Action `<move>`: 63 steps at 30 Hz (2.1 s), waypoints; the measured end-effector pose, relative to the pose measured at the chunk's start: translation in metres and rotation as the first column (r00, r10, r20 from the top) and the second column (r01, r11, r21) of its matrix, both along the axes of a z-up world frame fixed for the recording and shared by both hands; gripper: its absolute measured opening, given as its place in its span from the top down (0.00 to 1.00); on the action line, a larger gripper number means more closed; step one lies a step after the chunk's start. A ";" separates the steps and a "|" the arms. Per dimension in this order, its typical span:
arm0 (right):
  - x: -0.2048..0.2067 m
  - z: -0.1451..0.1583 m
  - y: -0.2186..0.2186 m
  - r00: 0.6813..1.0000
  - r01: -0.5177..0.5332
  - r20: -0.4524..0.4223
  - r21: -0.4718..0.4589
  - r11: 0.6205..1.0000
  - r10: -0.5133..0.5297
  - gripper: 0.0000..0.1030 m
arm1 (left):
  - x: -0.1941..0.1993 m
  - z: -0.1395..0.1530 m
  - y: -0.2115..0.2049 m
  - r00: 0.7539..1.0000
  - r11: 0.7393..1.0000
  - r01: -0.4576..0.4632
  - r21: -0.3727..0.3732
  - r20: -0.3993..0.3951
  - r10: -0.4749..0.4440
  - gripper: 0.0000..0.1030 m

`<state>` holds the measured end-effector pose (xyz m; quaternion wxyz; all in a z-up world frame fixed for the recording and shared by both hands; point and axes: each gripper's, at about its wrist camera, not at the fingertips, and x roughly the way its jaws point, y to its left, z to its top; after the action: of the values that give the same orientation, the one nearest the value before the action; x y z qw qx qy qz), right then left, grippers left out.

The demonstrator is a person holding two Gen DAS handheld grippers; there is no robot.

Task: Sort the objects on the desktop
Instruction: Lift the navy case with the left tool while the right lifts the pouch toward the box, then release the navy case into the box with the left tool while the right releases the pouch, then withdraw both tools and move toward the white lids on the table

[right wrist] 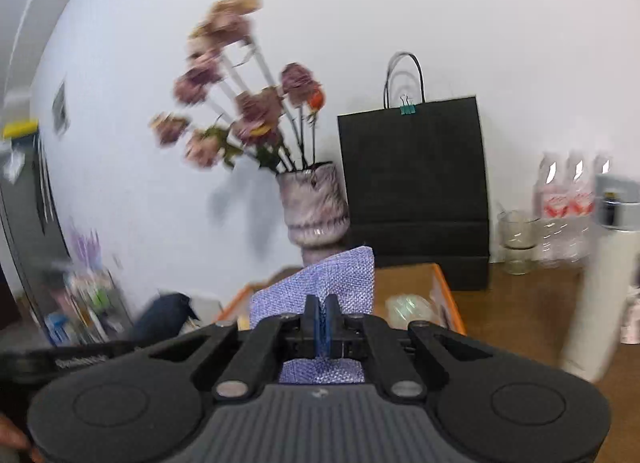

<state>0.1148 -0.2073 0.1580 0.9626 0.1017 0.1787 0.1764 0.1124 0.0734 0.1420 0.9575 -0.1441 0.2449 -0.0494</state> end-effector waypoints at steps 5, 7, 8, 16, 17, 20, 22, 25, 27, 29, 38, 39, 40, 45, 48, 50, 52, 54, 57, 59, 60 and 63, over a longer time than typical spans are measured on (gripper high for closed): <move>0.112 -0.006 0.017 0.987 0.017 -0.163 0.079 0.997 -0.004 0.98 | 0.107 -0.001 -0.026 0.989 0.999 -0.043 0.032 -0.139 0.047 0.39; 0.152 -0.019 0.028 0.972 0.075 -0.224 0.046 0.996 -0.063 0.98 | 0.135 -0.011 -0.039 0.984 0.997 -0.037 0.064 -0.173 0.048 0.39; 0.175 -0.028 0.033 0.961 0.097 -0.262 0.028 0.995 -0.087 0.98 | 0.147 -0.018 -0.045 0.979 0.995 -0.039 0.087 -0.196 0.055 0.39; 0.261 -0.096 0.064 0.876 0.076 -0.466 -0.113 0.991 -0.120 0.96 | 0.175 -0.079 -0.045 0.941 0.992 0.009 0.125 -0.336 0.034 0.39; 0.267 -0.104 0.066 0.859 0.065 -0.498 -0.116 0.991 -0.114 0.92 | 0.175 -0.082 -0.044 0.937 0.993 0.013 0.121 -0.348 0.030 0.39; 0.277 -0.122 0.073 0.819 0.048 -0.560 -0.145 0.988 -0.122 0.79 | 0.165 -0.081 -0.039 0.934 0.992 0.013 0.127 -0.357 0.034 0.39; 0.275 -0.121 0.068 0.824 0.060 -0.555 -0.112 0.992 -0.112 0.69 | 0.159 -0.077 -0.042 0.934 0.985 0.036 0.167 -0.357 0.027 0.40; 0.270 -0.109 0.063 0.834 0.093 -0.537 -0.083 0.992 -0.123 0.45 | 0.164 -0.077 -0.049 0.925 0.968 0.065 0.240 -0.379 0.032 0.39; 0.262 -0.096 0.056 0.841 0.089 -0.530 -0.061 0.994 -0.108 0.45 | 0.174 -0.084 -0.048 0.908 0.972 0.086 0.217 -0.418 0.014 0.35; 0.253 -0.082 0.053 0.848 0.081 -0.522 -0.042 0.996 -0.091 0.43 | 0.180 -0.087 -0.047 0.890 0.978 0.098 0.186 -0.455 -0.002 0.31; 0.200 -0.030 0.036 0.884 0.015 -0.464 -0.094 0.995 -0.057 0.19 | 0.135 -0.002 -0.029 0.958 0.985 0.001 0.173 -0.282 0.048 0.12; 0.195 -0.028 0.036 0.884 0.004 -0.463 -0.115 0.993 -0.057 0.19 | 0.126 0.008 -0.030 0.964 0.980 0.005 0.199 -0.261 0.048 0.07; 0.190 -0.027 0.037 0.884 -0.003 -0.464 -0.138 0.990 -0.062 0.19 | 0.118 0.014 -0.030 0.968 0.977 0.007 0.212 -0.247 0.046 0.05; 0.153 -0.017 0.035 0.896 -0.026 -0.440 -0.200 0.979 -0.066 0.18 | 0.091 0.022 -0.026 0.964 0.972 0.002 0.234 -0.258 0.061 0.03; 0.124 -0.015 0.029 0.912 -0.025 -0.405 -0.208 0.978 -0.063 0.15 | 0.067 0.017 -0.024 0.973 0.970 -0.018 0.244 -0.220 0.073 0.00; 0.102 -0.018 0.025 0.927 -0.011 -0.369 -0.216 0.976 -0.072 0.13 | 0.050 0.010 -0.025 0.979 0.966 -0.030 0.258 -0.186 0.080 0.00; 0.080 -0.025 0.023 0.940 0.008 -0.329 -0.231 0.973 -0.086 0.13 | 0.030 0.005 -0.029 0.984 0.956 -0.057 0.289 -0.143 0.102 0.00; 0.056 -0.033 0.019 0.954 0.015 -0.289 -0.213 0.977 -0.077 0.13 | 0.010 -0.002 -0.032 0.989 0.949 -0.059 0.310 -0.112 0.098 0.00; 0.015 -0.049 0.011 0.967 0.018 -0.251 -0.143 0.990 -0.054 0.12 | -0.032 -0.017 -0.031 0.995 0.951 -0.028 0.309 -0.084 0.056 0.00; -0.013 -0.061 0.006 0.972 0.016 -0.230 -0.102 0.995 -0.039 0.11 | -0.058 -0.027 -0.030 0.997 0.950 -0.010 0.312 -0.066 0.032 0.00; -0.025 -0.068 0.006 0.974 0.019 -0.223 -0.099 0.995 -0.041 0.10 | -0.074 -0.035 -0.029 0.998 0.951 -0.011 0.310 -0.056 0.029 0.00; -0.057 -0.084 0.009 0.976 0.022 -0.214 -0.111 0.994 -0.046 0.10 | -0.105 -0.056 -0.025 0.998 0.957 -0.001 0.292 -0.056 0.018 0.00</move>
<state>0.0578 -0.1986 0.0736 0.9444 0.0711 0.2901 0.1377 0.0069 0.0480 0.0861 0.9609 -0.0039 0.2768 -0.0038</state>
